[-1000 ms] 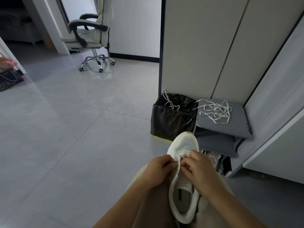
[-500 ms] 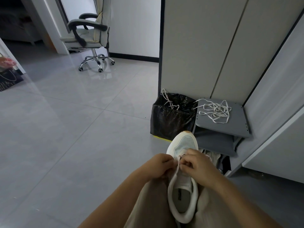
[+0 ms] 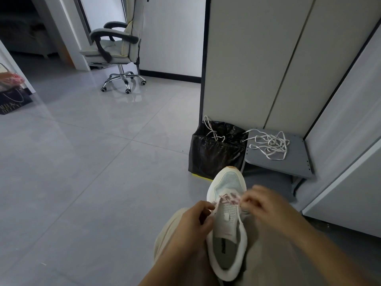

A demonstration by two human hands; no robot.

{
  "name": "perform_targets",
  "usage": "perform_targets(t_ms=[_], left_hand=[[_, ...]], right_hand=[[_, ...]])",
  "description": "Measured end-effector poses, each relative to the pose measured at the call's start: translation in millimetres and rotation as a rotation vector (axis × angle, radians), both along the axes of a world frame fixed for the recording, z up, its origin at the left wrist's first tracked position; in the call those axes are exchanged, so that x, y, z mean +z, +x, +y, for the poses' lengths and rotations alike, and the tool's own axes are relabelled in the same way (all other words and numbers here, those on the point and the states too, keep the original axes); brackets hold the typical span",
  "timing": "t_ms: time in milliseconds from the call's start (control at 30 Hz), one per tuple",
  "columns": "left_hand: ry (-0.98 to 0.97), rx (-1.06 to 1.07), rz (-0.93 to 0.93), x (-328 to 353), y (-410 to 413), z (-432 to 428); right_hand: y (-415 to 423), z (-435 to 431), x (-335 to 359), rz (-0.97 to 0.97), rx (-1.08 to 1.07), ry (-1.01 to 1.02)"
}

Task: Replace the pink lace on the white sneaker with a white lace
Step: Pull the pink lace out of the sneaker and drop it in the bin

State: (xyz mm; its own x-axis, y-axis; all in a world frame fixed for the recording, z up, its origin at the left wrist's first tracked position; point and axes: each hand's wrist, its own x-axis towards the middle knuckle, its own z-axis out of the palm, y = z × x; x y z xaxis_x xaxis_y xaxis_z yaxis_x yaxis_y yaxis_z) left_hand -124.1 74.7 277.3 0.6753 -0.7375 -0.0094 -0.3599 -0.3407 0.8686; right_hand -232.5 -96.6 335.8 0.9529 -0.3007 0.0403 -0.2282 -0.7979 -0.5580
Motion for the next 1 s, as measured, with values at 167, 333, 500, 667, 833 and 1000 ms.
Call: perform_targets(t_ms=[167,333,500,667,833,1000], left_hand=[[-0.027,0.027,-0.077,3.9,1.5,-4.9],[-0.055,-0.009,-0.484,4.7,12.0,-38.1],[0.073,-0.191,-0.887,19.4,19.7,-61.0],[0.015,-0.338,-0.966,11.8,31.9,-55.8],[-0.081,-0.262,-0.659,15.0,37.0,-41.5],[-0.067,0.104,-0.148,-8.5,34.0,-25.5]], right_hand=[[-10.6,-29.6,-11.5,-0.002,-0.447,0.144],[4.4,11.6,-26.2,-0.008,-0.483,0.209],[15.5,36.3,-35.7,0.081,-0.442,0.169],[9.8,34.6,-43.5,-0.069,-0.450,0.245],[1.9,27.1,-42.9,-0.158,-0.480,0.317],[2.3,25.7,-45.0,-0.029,-0.445,0.206]])
